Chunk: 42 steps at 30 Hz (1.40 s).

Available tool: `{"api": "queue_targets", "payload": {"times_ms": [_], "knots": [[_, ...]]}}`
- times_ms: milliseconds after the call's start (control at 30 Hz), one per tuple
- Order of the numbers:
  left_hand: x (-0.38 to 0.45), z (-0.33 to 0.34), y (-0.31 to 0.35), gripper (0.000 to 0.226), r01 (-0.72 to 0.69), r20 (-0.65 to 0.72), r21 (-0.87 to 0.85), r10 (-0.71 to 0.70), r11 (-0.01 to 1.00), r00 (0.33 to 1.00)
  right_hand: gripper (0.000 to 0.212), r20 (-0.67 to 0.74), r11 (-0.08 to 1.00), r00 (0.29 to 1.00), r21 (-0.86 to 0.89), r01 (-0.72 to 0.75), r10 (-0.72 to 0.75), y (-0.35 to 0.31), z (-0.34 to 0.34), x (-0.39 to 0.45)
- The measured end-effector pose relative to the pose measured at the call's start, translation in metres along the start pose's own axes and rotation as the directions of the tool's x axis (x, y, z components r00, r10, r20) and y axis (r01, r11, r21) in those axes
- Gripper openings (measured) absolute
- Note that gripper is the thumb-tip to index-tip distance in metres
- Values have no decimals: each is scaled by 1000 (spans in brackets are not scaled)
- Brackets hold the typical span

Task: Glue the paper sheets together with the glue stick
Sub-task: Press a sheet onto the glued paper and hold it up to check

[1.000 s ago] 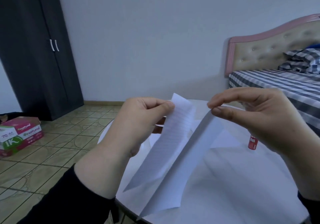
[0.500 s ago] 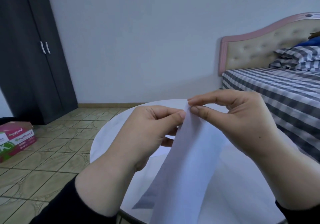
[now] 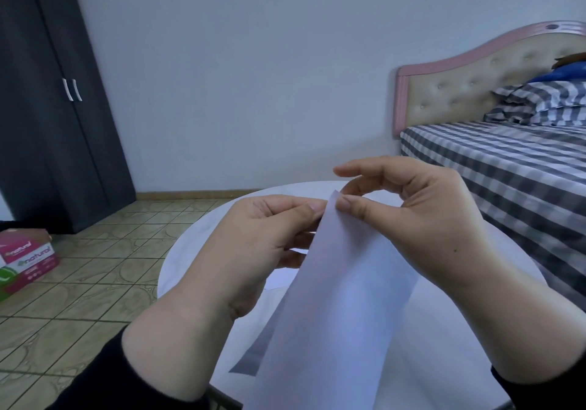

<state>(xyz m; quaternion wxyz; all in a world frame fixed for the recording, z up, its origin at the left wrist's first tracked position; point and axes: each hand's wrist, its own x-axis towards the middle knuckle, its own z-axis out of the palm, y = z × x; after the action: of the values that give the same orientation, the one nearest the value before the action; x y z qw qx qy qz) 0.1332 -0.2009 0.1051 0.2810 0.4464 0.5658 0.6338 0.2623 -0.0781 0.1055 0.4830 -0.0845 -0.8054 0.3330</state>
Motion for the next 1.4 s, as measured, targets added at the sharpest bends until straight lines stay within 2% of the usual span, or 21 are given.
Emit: {"api": "queue_targets", "payload": {"times_ms": [333, 500, 633, 833, 933, 1033, 1100, 1167, 1233, 1333, 1400], "knots": [[2, -2, -4, 19, -26, -14, 35, 26, 999, 1000, 33, -20, 998, 1000, 53, -15, 16, 2, 5, 0], [5, -3, -8, 17, -69, -105, 135, 83, 988, 991, 30, -57, 996, 997, 85, -39, 43, 6, 6, -1], [3, -4, -9, 9, -82, -113, 235, 111, 968, 987, 28, -116, 995, 992, 84, -46, 56, 11, 4, 3], [5, -8, -10, 10, -148, -111, 372, 202, 917, 973, 12, 18, 969, 975, 112, -221, 221, 16, 4, 4], [9, -18, -9, 7, -71, -50, 490, 109, 869, 993, 6, -46, 949, 953, 116, -293, 300, 24, 2, 6], [16, -41, -12, 13, 69, -50, 647, -48, 759, 998, 8, -108, 900, 911, 241, -364, 397, 33, -6, 10], [18, -57, -13, 16, 136, -68, 694, -124, 707, 990, 10, -121, 862, 880, 302, -407, 459, 40, -12, 13], [17, -67, -14, 14, 163, -58, 678, -169, 717, 984, 12, -127, 829, 851, 340, -445, 509, 45, -18, 14], [17, -72, -16, 9, 172, -50, 618, -180, 767, 982, 14, -143, 808, 825, 348, -476, 547, 49, -22, 14], [20, -71, -24, 6, 93, -148, 478, -25, 874, 989, 8, -184, 769, 784, 419, -483, 592, 54, -23, 15], [23, -69, -30, 9, 5, -220, 455, 107, 891, 970, 10, -191, 725, 762, 513, -460, 619, 57, -21, 15]]}}
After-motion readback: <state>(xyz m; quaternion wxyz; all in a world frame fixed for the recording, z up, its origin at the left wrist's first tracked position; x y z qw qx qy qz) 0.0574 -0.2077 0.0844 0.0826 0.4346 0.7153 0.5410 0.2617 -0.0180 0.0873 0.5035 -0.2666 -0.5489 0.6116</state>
